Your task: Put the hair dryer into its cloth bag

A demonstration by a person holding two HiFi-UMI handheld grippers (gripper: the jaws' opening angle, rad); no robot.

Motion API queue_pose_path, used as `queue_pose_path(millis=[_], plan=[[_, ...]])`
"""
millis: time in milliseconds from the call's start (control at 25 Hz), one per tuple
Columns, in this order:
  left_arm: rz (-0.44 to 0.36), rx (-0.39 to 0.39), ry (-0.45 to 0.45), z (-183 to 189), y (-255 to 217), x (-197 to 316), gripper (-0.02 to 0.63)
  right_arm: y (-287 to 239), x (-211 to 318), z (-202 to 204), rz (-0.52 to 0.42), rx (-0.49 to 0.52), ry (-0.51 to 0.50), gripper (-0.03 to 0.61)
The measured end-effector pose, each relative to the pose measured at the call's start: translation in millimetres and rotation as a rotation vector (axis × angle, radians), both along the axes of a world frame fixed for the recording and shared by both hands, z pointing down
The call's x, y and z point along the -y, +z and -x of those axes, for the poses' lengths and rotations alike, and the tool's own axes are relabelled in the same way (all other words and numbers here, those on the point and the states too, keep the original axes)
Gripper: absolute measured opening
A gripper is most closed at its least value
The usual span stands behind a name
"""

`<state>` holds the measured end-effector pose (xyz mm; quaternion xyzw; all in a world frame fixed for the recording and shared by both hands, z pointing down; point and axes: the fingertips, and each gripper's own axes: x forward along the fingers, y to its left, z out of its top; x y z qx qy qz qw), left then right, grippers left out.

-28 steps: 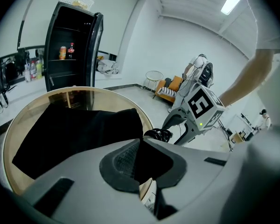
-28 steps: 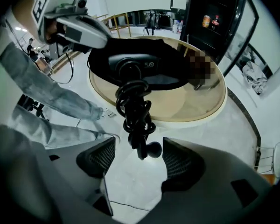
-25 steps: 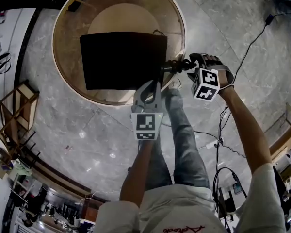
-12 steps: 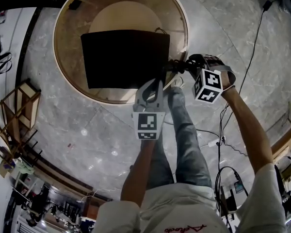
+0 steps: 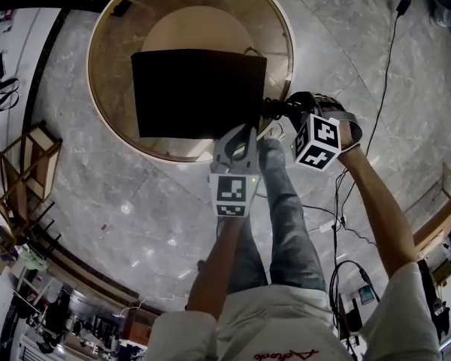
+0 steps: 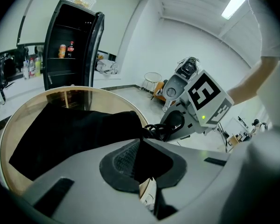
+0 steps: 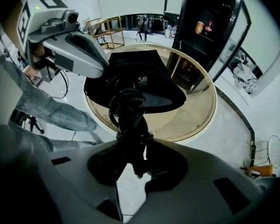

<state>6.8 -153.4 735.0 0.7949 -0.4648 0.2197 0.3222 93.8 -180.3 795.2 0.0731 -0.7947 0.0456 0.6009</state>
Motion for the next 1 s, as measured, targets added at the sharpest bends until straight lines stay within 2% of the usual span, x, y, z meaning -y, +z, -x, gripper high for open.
queue_pose_path(millis=[280,680,880,1000], plan=[[-0.012,-0.025,0.004,0.7,-6.2,-1.9,0.041,1.0,-1.0,29.7,-0.007,0.008,0.019,0.123],[-0.033,-0.082,0.009,4.1,-18.4,-2.9,0.041,1.2,6.0,75.1,-0.011,0.018,-0.056,0.124],[-0.044,-0.122,0.014,8.6,-22.7,-2.7,0.041,3.4,7.0,97.8,-0.005,0.047,-0.097,0.124],[-0.045,-0.146,0.015,12.4,-21.6,-4.3,0.041,7.7,8.1,112.2,0.002,0.096,-0.121,0.127]])
